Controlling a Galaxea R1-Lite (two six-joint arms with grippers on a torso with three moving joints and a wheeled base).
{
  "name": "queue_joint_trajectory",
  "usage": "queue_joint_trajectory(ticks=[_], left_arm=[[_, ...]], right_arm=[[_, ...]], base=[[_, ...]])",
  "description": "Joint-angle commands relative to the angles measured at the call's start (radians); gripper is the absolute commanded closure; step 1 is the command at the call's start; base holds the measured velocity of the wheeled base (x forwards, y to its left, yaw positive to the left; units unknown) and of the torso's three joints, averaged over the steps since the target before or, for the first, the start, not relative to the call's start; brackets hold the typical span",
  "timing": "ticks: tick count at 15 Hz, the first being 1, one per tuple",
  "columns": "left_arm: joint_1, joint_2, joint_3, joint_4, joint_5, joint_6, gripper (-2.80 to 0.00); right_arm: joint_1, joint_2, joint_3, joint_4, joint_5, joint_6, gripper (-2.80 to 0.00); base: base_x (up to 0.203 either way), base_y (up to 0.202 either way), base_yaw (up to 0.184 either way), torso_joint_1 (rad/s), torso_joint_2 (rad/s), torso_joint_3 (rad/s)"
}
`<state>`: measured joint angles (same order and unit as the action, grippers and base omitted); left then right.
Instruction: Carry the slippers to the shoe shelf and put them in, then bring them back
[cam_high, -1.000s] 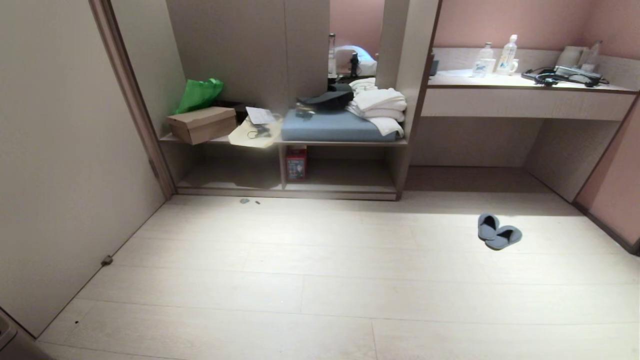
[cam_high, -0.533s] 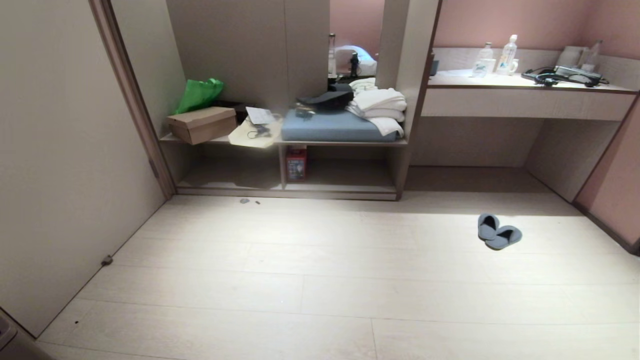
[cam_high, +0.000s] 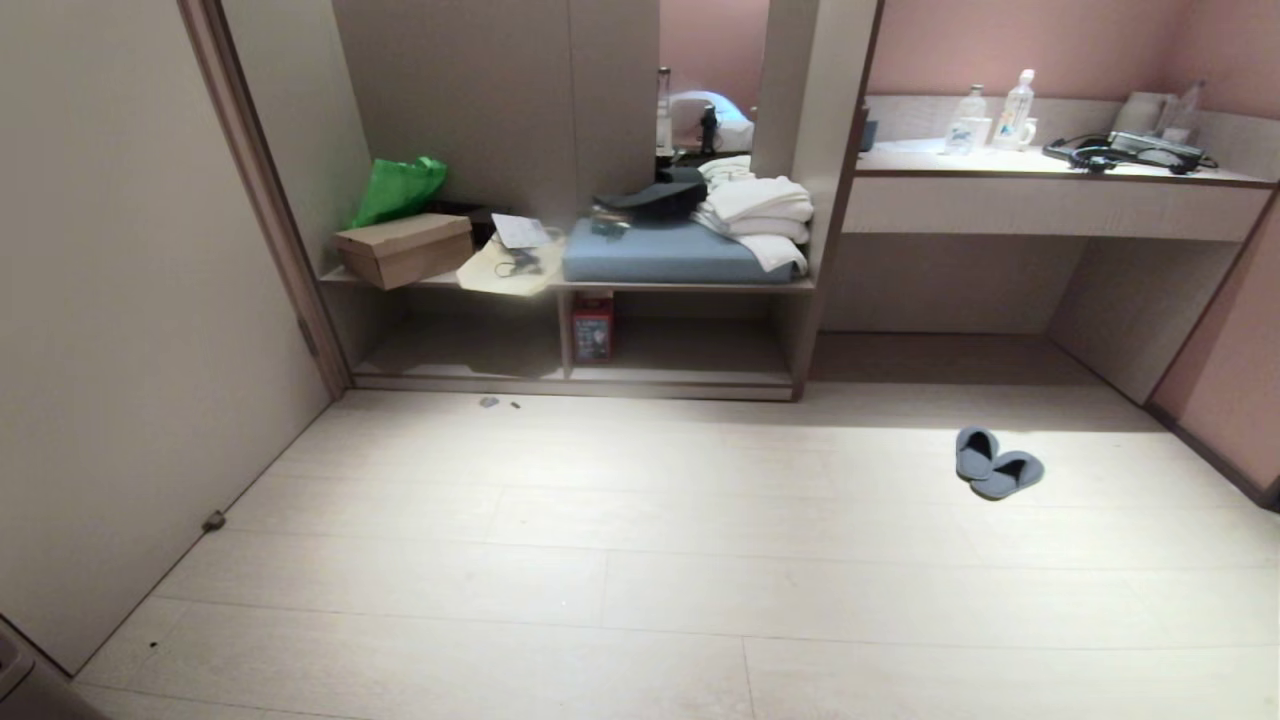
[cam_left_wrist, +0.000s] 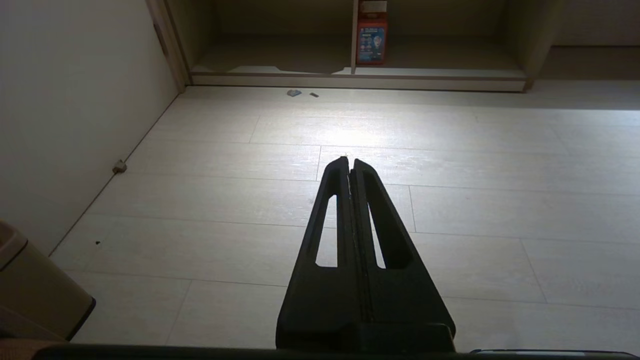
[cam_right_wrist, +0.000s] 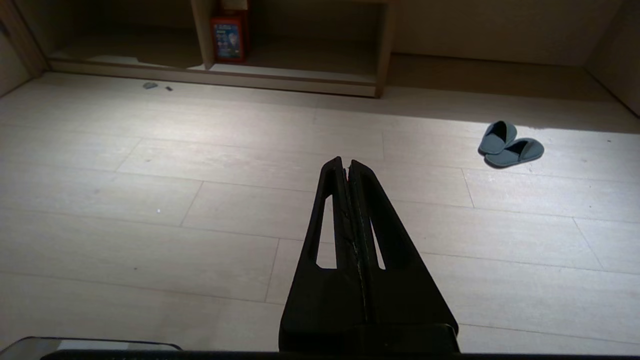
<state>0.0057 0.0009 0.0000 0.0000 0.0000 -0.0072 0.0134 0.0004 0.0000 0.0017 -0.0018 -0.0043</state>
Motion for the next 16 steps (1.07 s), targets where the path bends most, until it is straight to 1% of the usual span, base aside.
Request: queue_joint_trajectory(ticks=[1,16], left_arm=[[0.0,0.001,0.0,0.0,0.0,0.0,0.0],[0.0,0.001,-0.001,0.0,0.0,0.0,0.0]], right_arm=[[0.0,0.001,0.0,0.0,0.0,0.0,0.0],[0.0,0.001,0.0,0.0,-0.001,0.001,0.0]], base=[[0.0,0.0,0.0,0.0,0.0,0.0],[0.0,0.0,0.0,0.0,0.0,0.0]])
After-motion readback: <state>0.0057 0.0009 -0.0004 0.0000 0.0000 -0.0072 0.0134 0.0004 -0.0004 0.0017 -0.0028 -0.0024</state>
